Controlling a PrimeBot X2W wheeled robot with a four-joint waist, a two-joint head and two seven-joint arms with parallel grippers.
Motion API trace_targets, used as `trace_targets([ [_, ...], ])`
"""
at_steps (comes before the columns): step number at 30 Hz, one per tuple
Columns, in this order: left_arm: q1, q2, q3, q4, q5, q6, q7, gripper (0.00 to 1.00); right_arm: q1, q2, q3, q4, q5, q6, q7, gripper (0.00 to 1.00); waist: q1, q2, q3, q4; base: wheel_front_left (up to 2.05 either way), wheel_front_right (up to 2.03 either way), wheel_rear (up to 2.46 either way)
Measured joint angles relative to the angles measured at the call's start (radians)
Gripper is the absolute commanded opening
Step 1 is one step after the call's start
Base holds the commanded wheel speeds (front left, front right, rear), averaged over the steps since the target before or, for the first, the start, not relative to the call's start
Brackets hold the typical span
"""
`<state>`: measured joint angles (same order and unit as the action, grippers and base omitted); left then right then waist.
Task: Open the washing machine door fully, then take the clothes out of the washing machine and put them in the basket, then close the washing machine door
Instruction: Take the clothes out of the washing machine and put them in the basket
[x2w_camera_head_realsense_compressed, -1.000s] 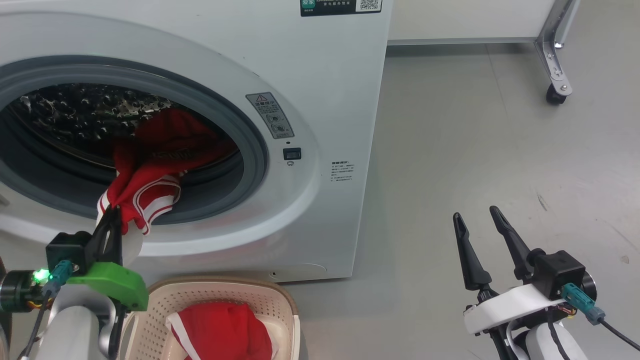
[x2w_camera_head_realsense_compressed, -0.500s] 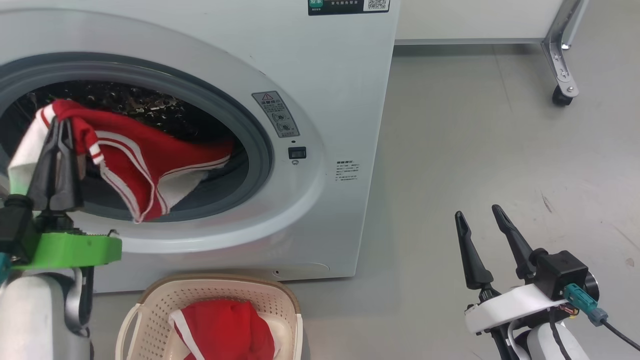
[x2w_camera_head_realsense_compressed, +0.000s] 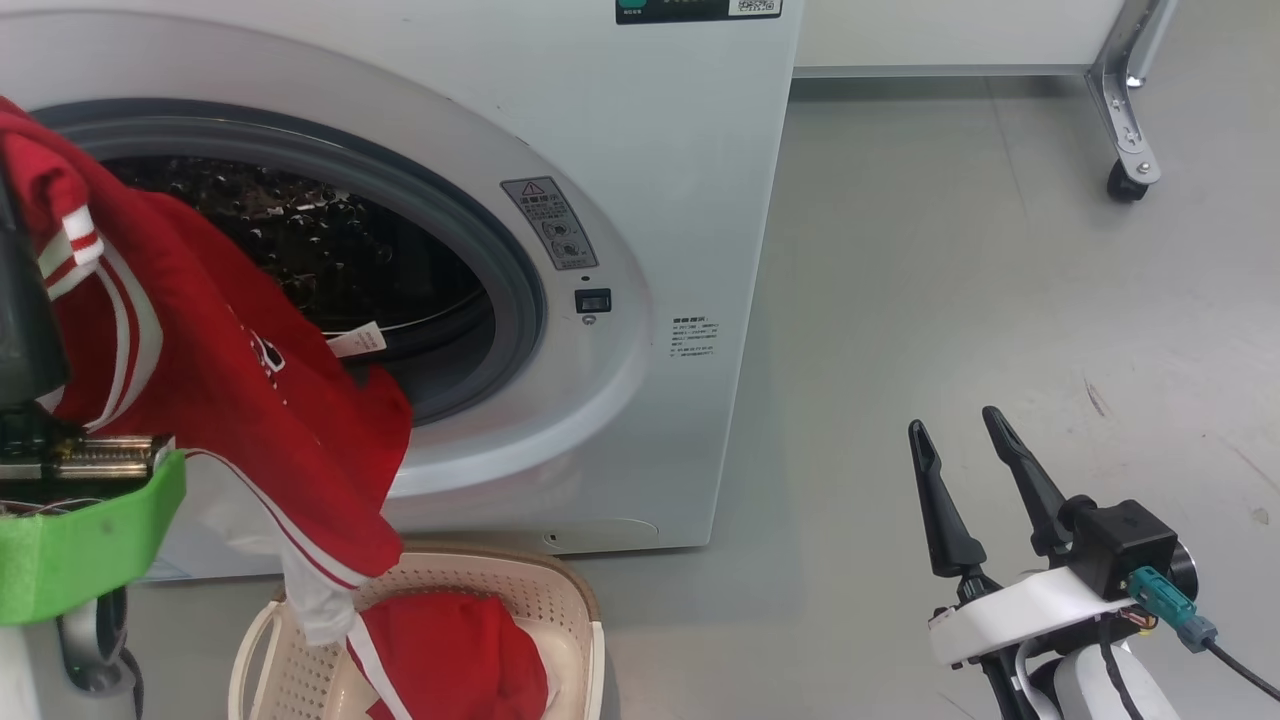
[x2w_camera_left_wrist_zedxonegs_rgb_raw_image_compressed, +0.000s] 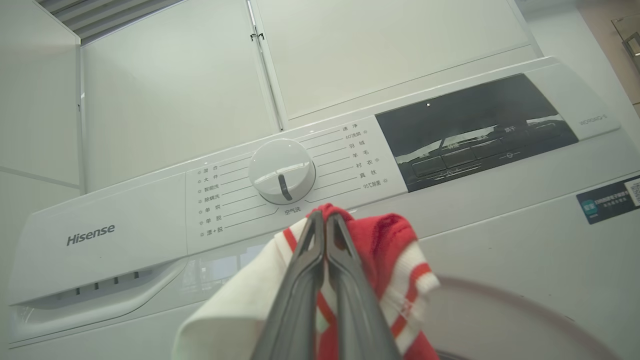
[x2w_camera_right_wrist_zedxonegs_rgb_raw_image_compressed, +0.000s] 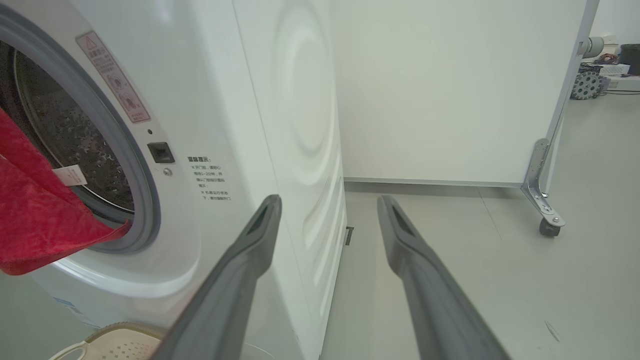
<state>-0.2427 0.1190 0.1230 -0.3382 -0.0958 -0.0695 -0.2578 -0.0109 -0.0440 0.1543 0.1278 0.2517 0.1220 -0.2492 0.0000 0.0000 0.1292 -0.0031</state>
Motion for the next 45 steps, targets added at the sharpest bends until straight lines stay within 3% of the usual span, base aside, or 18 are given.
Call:
trace_targets([
  [8,0.081,-0.016,-0.016,-0.012,0.000,-0.007,0.000,0.00,0.000,0.000,-0.002,-0.002,0.000,0.000,0.000,1.00,0.0000,0.0000,0.010,-0.006,0.00,0.00,0.00],
  [17,0.291,-0.036,-0.088,0.269,-0.045,-0.029,0.001,0.00,-0.001,0.000,-0.002,-0.002,0.000,0.000,0.000,1.00,0.0000,0.0000,0.020,-0.013,0.00,0.00,0.00],
  [32,0.306,-0.028,-0.148,0.503,-0.057,-0.039,0.103,0.00,-0.014,0.000,0.016,-0.006,0.000,0.000,0.000,1.00,0.0000,0.0000,0.061,-0.046,0.00,0.00,0.00],
  [45,0.217,-0.025,-0.224,0.684,-0.043,-0.050,0.188,0.00,-0.051,0.000,0.027,-0.015,0.000,0.000,0.000,1.00,0.0000,0.0000,0.130,-0.092,0.00,0.00,0.00],
])
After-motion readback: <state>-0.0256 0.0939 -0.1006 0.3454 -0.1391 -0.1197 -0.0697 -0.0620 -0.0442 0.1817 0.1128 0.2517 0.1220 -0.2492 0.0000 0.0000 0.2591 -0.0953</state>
